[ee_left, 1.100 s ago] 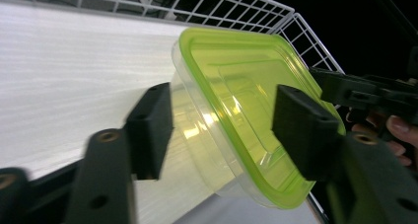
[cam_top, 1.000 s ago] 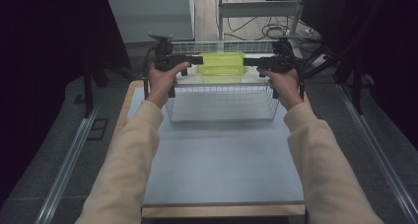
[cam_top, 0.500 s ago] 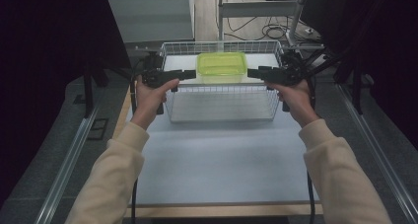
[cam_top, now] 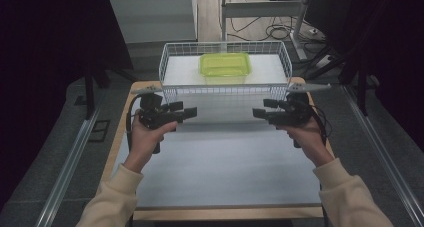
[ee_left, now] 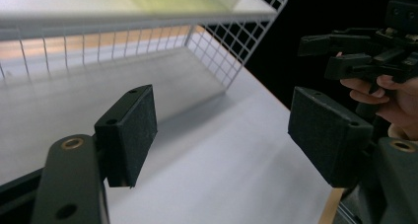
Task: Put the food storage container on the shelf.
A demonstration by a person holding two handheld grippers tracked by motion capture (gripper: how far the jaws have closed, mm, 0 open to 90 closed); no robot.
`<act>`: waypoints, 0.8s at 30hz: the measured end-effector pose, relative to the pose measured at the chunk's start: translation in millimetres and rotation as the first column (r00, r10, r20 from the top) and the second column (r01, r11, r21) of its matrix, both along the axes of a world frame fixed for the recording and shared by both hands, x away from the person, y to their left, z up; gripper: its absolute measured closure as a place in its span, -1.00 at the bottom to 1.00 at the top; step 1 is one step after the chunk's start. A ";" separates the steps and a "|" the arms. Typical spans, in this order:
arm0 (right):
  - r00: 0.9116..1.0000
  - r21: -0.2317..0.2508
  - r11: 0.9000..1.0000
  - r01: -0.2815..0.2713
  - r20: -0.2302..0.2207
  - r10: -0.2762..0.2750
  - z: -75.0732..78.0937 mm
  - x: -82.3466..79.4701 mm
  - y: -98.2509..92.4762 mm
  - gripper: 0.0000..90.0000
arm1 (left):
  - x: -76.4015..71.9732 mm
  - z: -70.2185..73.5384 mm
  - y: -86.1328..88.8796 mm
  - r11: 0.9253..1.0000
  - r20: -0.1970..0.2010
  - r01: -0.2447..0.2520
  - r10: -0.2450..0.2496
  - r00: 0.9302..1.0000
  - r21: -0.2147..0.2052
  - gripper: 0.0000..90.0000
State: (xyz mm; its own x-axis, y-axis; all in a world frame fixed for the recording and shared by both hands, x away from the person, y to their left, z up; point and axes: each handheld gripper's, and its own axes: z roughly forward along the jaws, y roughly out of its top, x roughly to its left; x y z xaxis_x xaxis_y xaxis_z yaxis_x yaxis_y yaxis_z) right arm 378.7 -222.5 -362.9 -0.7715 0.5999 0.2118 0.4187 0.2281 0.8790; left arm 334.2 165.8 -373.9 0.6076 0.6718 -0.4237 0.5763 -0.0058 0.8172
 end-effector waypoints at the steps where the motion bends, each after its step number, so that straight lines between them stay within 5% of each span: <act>1: 1.000 -0.003 1.000 -0.009 0.003 0.009 -5.3 -5.0 -1.0 -0.28 | -4.3 -5.2 -0.2 1.000 -0.004 0.004 -0.004 1.000 0.005 -0.41; 5: 0.999 0.001 0.999 -0.039 -0.021 0.039 -33.3 -27.0 -6.0 -0.31 | -20.8 -26.3 -0.3 1.000 -0.016 0.023 -0.023 1.000 -0.006 -0.41; 14: 0.997 -0.033 0.998 -0.047 -0.066 0.045 -81.6 -49.9 -13.1 -0.39 | -46.5 -84.4 -10.8 0.997 -0.065 0.046 -0.041 0.997 0.069 -0.41; 24: 0.997 -0.046 0.998 -0.030 -0.072 0.026 -93.8 -47.7 -15.0 -0.49 | -46.5 -94.7 -15.0 0.996 -0.077 0.050 -0.044 0.996 0.078 -0.41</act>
State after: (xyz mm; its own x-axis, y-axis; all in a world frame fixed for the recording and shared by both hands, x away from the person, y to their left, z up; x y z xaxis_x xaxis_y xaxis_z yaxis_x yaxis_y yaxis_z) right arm 330.9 -237.5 -456.8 -0.7722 0.5888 0.2388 0.4726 0.2810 0.8353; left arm 287.7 150.7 -468.5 0.6076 0.6767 -0.4158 0.6337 -0.0974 0.7674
